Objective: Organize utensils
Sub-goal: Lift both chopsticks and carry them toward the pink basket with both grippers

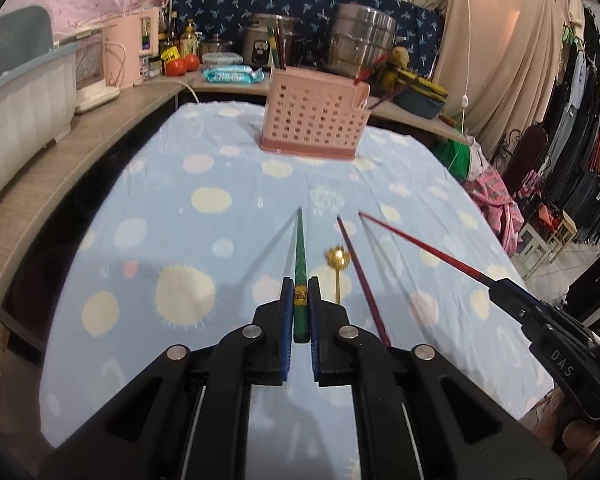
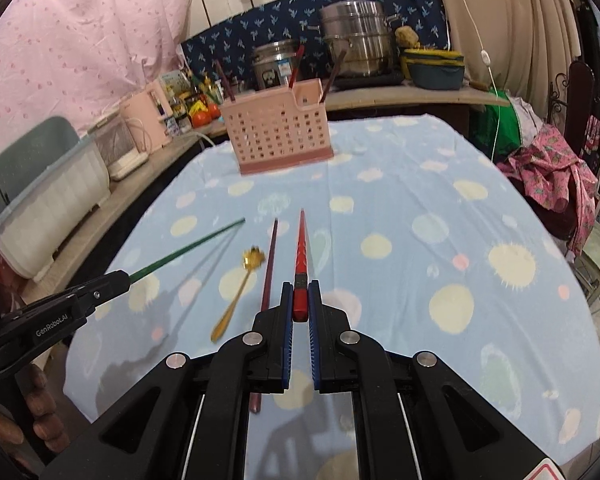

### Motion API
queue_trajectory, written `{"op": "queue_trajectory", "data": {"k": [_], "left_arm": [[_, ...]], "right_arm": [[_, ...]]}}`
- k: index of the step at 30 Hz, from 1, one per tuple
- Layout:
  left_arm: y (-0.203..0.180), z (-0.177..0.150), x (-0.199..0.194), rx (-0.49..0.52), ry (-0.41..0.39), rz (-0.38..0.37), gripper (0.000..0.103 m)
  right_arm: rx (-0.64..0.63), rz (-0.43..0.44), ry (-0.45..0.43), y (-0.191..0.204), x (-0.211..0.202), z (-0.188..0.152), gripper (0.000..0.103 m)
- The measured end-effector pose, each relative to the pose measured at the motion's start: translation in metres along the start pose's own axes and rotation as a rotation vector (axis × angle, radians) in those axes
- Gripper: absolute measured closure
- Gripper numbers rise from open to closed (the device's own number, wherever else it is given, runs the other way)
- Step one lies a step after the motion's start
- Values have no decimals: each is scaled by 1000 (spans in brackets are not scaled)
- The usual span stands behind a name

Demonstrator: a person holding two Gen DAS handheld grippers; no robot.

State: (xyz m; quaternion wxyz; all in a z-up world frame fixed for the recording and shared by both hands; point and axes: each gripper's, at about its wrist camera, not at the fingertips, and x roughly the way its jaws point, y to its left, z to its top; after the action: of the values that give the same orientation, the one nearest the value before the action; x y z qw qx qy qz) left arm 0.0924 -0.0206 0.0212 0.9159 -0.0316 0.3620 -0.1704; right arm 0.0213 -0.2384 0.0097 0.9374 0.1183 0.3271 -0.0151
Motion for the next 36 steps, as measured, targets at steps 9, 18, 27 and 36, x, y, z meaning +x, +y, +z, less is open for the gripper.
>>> {"op": "queue_trajectory", "data": {"k": [9, 18, 27, 36], "left_arm": [[-4, 57, -16, 4, -131, 3, 96], [-8, 110, -14, 9, -218, 8, 96], [-12, 157, -5, 11, -276, 3, 96], [-22, 223, 1, 24, -370, 2, 96]], "right_arm": [[16, 21, -119, -7, -15, 57, 96], [2, 26, -193, -7, -11, 103, 96], [41, 90, -220, -11, 4, 146, 96], [61, 149, -309, -7, 20, 214, 96]]}}
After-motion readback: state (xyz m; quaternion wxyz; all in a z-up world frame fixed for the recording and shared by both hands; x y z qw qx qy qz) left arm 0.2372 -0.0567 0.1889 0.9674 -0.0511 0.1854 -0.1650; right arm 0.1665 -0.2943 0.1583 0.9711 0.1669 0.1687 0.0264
